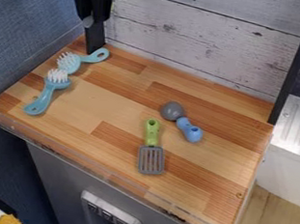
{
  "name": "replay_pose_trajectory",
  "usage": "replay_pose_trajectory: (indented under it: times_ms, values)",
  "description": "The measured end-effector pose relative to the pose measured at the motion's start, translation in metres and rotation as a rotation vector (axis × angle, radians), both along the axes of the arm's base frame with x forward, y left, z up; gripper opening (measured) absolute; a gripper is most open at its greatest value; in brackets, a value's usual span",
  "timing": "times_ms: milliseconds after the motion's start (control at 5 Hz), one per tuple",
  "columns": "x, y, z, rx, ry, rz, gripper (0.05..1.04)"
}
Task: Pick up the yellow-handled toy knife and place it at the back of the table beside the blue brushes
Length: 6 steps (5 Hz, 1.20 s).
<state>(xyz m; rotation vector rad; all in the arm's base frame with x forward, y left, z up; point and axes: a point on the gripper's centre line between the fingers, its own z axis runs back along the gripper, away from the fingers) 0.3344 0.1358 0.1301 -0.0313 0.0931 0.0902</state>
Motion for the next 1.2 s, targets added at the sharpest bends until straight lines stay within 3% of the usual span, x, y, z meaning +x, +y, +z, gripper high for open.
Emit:
replay_pose_trajectory:
  times_ms: [200,400,800,1000,1200]
  values:
    - [0.006,0.008,-0.006,0.007,0.004,0.109,0.327]
    - [0.014,0.011,-0.031,0.004,0.013,0.11,0.327]
    - [0.03,0.02,-0.085,0.005,0.0,-0.093,0.327]
    - [0.032,0.02,-0.102,0.001,-0.005,-0.221,0.327]
    - [0.031,0.02,-0.11,0.006,-0.013,-0.274,0.327]
